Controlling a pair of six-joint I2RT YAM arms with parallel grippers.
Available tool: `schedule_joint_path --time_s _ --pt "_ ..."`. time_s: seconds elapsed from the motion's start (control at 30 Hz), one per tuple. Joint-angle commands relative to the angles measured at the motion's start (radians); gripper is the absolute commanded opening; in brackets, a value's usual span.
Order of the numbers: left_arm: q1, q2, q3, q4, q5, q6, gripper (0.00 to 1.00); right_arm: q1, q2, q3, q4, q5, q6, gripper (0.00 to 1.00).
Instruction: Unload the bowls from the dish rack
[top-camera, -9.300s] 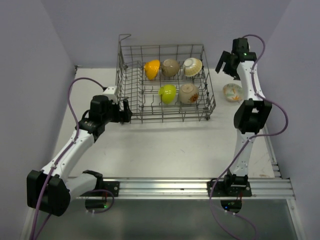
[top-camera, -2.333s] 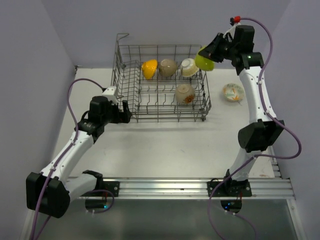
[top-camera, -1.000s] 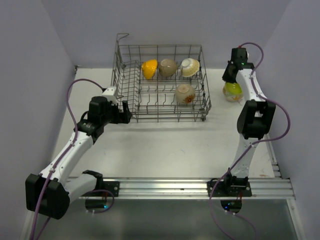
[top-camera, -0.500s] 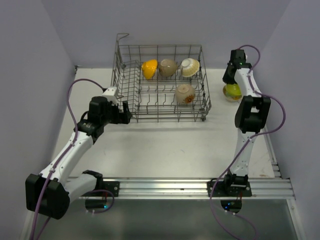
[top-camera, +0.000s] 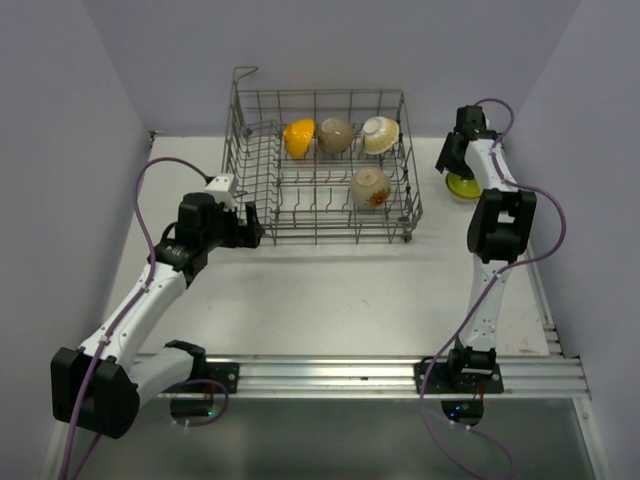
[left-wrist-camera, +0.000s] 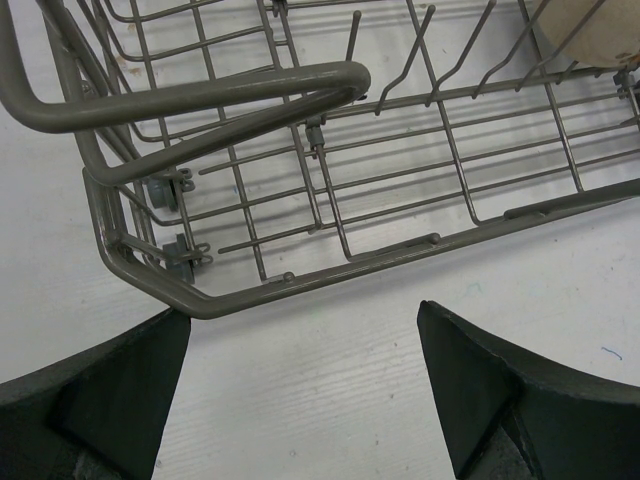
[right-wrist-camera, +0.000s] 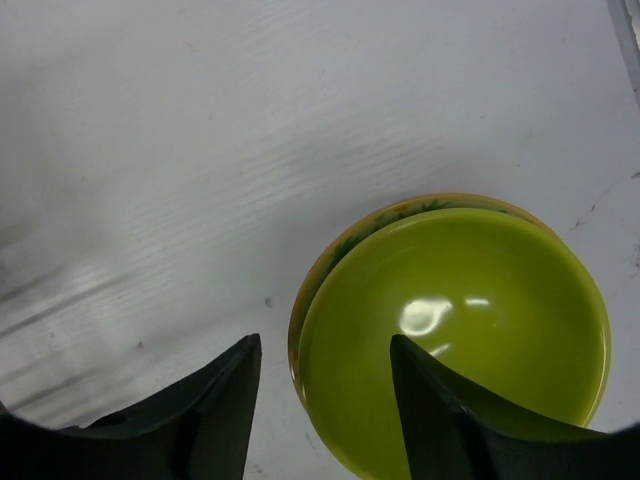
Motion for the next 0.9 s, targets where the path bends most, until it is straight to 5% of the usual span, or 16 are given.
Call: schedule_joint_path --time_s 0.0,0.3,0.63,0.87 --pt "-0.007 0.000 0.003 0.056 0.054 0.008 1.00 -0.005 -0.046 0.044 -0.019 0.015 0.006 0.63" --pt "-0.006 0.003 0.000 0.055 0.054 0.008 1.00 -0.005 -0.207 -0.002 -0.035 -0.034 0.054 0.71" --pt "-0.009 0.001 -0.002 0.056 0.037 0.008 1.00 -0.005 -0.437 -0.192 0.073 -0.132 0.129 0.99" --pt "-0.009 0.006 -0.005 0.058 0.034 0.008 1.00 0.050 -0.593 -0.326 0.216 -0.319 0.143 0.99"
